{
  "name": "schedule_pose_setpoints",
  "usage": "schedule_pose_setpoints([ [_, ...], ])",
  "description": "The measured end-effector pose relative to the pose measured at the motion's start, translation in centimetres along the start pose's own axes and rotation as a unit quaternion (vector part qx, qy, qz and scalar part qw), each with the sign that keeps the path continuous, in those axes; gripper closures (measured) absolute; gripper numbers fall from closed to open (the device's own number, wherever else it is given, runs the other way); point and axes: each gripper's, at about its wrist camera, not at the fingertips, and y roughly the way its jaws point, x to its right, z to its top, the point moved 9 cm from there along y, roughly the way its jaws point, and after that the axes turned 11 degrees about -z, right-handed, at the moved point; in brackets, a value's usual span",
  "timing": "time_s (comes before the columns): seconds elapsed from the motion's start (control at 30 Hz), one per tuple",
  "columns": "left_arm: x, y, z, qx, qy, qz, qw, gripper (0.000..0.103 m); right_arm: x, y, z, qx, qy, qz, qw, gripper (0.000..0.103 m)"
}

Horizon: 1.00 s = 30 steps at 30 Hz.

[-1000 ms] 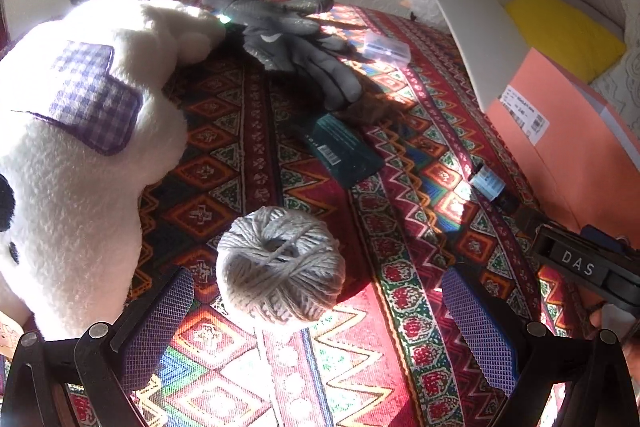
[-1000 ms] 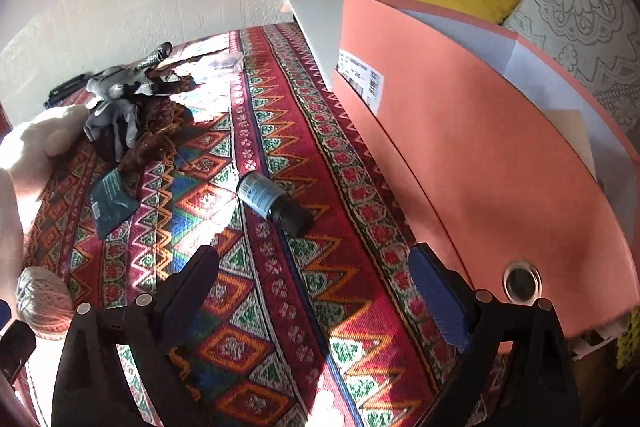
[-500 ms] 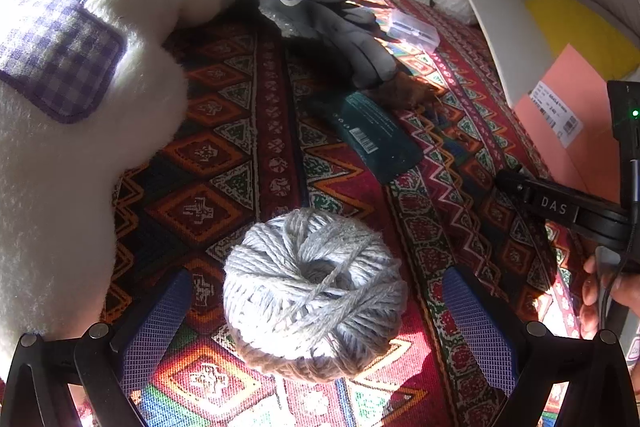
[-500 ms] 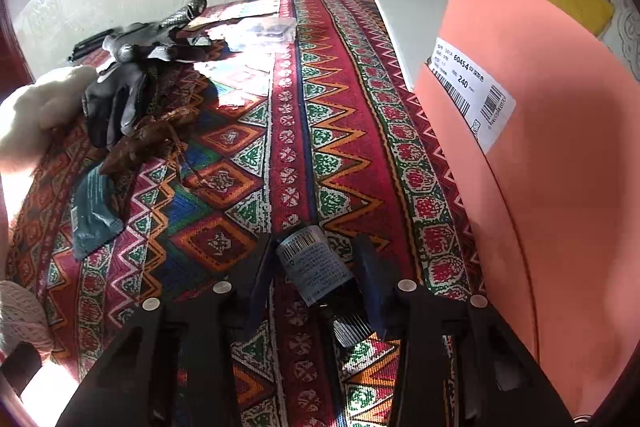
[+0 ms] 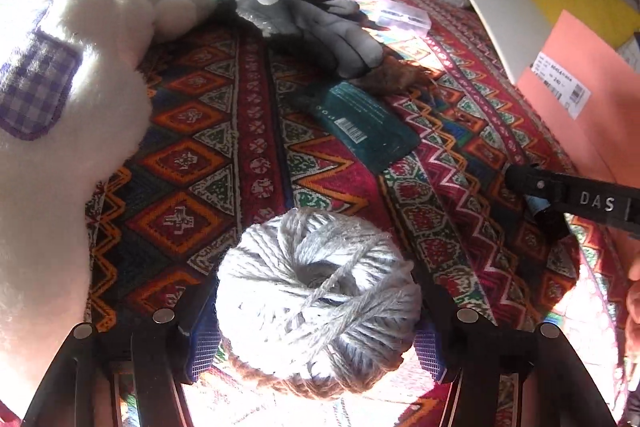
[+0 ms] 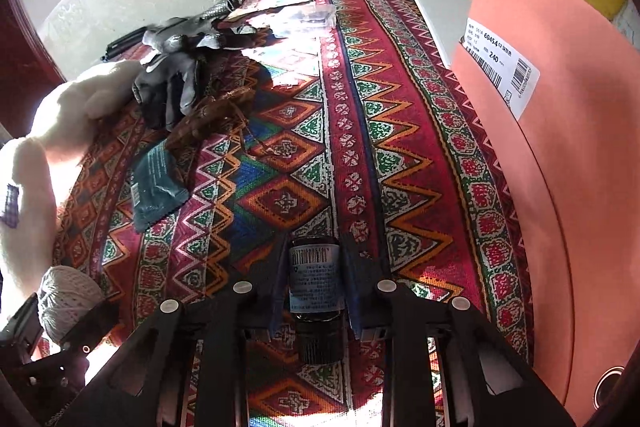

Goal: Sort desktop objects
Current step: 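Grasp the small dark bottle with the right tool while the left tool grasps the grey yarn ball, then carry the bottle and yarn ball into the pink box and open both tools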

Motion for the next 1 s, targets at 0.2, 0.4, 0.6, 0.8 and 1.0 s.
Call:
schedule_pose_setpoints([
  [0.2, 1.3, -0.9, -0.6, -0.002, -0.008, -0.029, 0.9996, 0.038, -1.0, -1.7, -0.6, 0.008, 0.011, 0.025, 1.0, 0.077],
  [0.4, 2.7, -3.4, -0.8, 0.014, -0.006, -0.05, 0.9986, 0.038, -2.1, -4.4, -2.1, 0.026, 0.014, 0.044, 0.999, 0.077],
  [0.6, 3.7, -6.8, -0.7, 0.036, -0.004, -0.061, 0.9975, 0.038, -3.3, -7.8, -3.7, 0.057, 0.01, 0.058, 0.997, 0.077],
  [0.8, 5.9, -10.4, -1.0, 0.057, 0.012, -0.08, 0.9951, 0.038, -3.5, -12.8, -5.3, 0.102, 0.018, 0.071, 0.992, 0.077],
  [1.0, 8.0, -12.8, -1.9, 0.064, 0.017, -0.098, 0.993, 0.038, -2.3, -17.9, -7.1, 0.145, 0.035, 0.074, 0.986, 0.077],
])
